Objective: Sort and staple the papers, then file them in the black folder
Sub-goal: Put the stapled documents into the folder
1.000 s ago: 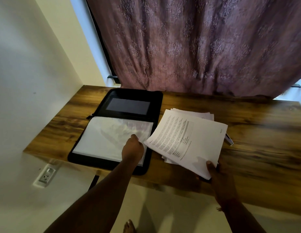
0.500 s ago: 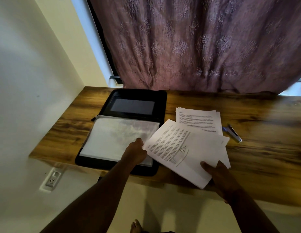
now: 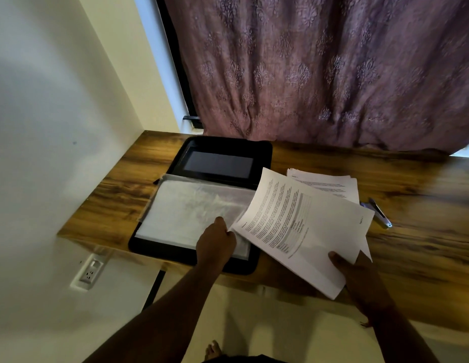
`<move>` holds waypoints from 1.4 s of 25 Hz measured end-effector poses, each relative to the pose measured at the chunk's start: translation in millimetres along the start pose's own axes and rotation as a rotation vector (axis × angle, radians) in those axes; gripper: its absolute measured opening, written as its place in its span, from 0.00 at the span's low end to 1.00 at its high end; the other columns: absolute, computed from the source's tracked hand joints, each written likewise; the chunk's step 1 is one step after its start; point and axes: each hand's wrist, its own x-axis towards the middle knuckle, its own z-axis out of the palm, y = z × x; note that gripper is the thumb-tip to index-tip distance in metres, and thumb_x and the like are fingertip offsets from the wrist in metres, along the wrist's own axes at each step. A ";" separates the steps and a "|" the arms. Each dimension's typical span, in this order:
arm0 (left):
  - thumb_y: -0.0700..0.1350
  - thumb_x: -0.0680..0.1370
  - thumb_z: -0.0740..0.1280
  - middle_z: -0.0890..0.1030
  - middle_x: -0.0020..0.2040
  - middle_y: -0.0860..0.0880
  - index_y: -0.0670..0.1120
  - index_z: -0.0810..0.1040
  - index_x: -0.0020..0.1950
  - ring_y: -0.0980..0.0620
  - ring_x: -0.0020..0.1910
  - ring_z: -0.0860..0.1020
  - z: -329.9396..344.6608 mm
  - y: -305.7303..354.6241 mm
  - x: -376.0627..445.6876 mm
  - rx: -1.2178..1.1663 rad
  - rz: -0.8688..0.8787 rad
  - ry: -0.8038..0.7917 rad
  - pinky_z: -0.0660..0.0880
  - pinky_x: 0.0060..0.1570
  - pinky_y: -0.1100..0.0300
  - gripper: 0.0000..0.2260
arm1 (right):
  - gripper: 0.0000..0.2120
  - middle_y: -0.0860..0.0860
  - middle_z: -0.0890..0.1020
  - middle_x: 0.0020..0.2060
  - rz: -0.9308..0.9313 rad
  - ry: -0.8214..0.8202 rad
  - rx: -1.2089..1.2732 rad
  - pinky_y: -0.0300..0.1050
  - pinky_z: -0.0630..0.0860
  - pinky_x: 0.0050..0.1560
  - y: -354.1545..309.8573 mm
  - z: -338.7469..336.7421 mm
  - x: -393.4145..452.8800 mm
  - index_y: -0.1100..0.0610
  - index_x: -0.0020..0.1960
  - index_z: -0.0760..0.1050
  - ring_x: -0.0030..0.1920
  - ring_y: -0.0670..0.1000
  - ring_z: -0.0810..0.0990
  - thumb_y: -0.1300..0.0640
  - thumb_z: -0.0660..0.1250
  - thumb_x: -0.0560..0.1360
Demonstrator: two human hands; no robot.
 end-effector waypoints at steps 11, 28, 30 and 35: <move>0.44 0.79 0.58 0.80 0.52 0.43 0.42 0.75 0.53 0.46 0.45 0.77 3.9 4.9 28.9 -0.112 -0.159 -0.137 0.73 0.43 0.57 0.09 | 0.14 0.54 0.80 0.54 0.017 0.088 0.012 0.56 0.78 0.50 2.8 -12.9 6.7 0.53 0.61 0.72 0.53 0.57 0.79 0.59 0.67 0.77; 0.44 0.82 0.56 0.81 0.53 0.39 0.39 0.62 0.68 0.38 0.52 0.80 34.5 1.9 5.3 -0.005 -0.084 -0.029 0.72 0.45 0.51 0.16 | 0.15 0.49 0.79 0.50 0.006 0.094 -0.058 0.55 0.76 0.53 2.3 -18.6 13.5 0.55 0.63 0.71 0.51 0.53 0.79 0.57 0.66 0.78; 0.45 0.82 0.56 0.81 0.51 0.41 0.40 0.63 0.66 0.40 0.49 0.81 34.8 2.0 3.2 0.022 -0.056 -0.035 0.74 0.43 0.52 0.14 | 0.14 0.49 0.80 0.51 0.002 0.077 -0.035 0.55 0.76 0.52 0.9 -18.3 13.2 0.55 0.63 0.71 0.50 0.52 0.79 0.58 0.66 0.78; 0.47 0.79 0.64 0.80 0.45 0.49 0.47 0.65 0.60 0.48 0.42 0.80 35.8 0.5 -2.9 0.115 0.029 -0.066 0.80 0.43 0.52 0.13 | 0.14 0.48 0.79 0.49 -0.010 0.057 -0.067 0.51 0.76 0.49 3.3 -20.8 14.4 0.57 0.63 0.71 0.48 0.49 0.78 0.60 0.65 0.78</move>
